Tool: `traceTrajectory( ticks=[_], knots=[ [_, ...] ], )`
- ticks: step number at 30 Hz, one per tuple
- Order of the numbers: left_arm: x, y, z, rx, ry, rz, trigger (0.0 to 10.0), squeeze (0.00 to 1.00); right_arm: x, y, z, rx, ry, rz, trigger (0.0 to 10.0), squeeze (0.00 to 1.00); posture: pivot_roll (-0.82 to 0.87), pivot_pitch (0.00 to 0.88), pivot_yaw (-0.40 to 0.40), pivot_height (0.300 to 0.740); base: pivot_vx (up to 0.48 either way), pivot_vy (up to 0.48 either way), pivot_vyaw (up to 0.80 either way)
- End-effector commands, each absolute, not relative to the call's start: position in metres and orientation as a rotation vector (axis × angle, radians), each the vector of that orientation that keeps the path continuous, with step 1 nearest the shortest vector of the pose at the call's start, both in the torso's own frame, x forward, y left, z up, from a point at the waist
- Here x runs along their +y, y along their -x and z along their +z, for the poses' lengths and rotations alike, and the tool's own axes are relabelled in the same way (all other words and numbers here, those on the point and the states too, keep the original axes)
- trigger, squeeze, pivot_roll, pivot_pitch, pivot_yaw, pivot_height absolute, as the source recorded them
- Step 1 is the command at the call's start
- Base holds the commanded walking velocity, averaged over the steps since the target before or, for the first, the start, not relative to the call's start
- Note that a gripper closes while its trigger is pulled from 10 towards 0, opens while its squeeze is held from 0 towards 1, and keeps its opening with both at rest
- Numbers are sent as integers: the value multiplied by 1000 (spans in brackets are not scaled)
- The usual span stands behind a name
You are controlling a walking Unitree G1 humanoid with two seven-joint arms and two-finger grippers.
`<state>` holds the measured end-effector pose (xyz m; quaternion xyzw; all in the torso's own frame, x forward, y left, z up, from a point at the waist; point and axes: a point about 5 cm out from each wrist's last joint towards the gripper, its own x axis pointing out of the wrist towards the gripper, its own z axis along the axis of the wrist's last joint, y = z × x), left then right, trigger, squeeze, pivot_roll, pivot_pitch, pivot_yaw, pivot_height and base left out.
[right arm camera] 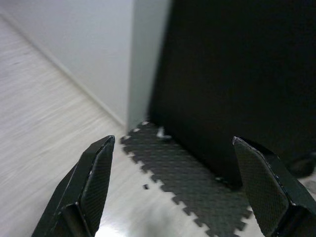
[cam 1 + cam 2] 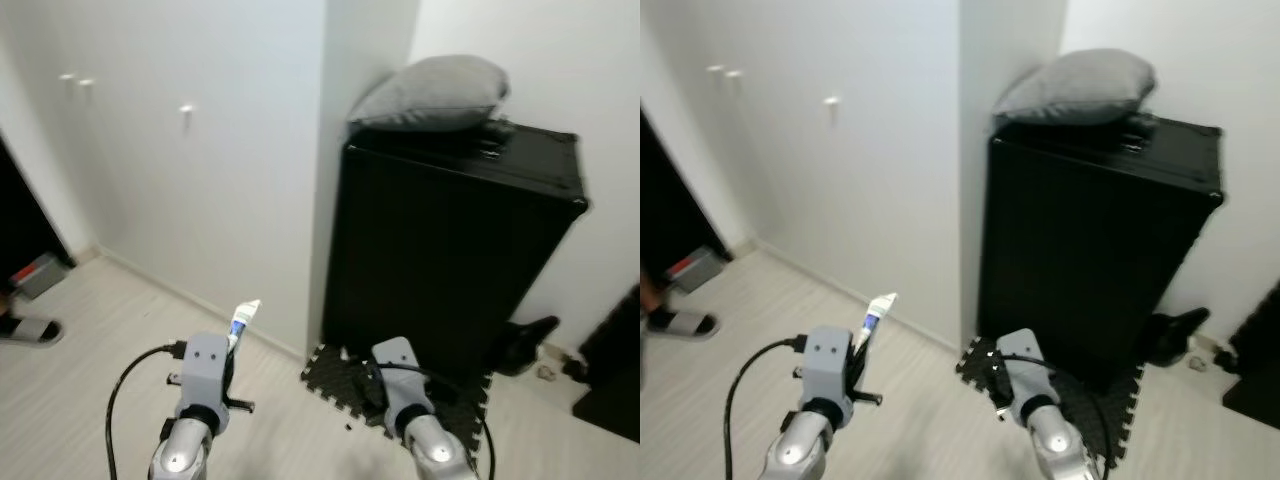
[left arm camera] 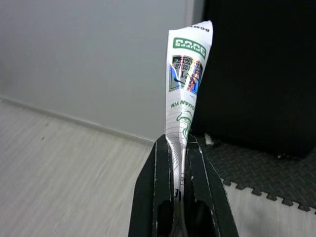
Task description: Clean up the room
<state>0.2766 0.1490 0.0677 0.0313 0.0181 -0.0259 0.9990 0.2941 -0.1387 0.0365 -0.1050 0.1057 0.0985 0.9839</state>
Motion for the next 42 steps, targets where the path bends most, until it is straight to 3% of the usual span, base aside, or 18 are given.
traceTrajectory(
  ticks=[1,42],
  knots=[
    [152,-273,62,61,-64,-39,10000,0,-134,-290,31,242,197,199,10000,0,-13,126,-7,740,0,0,-800],
    [152,-273,62,64,-72,-33,10000,0,-137,-291,29,263,210,172,10000,0,-12,125,-12,740,0,0,-800]
  ],
)
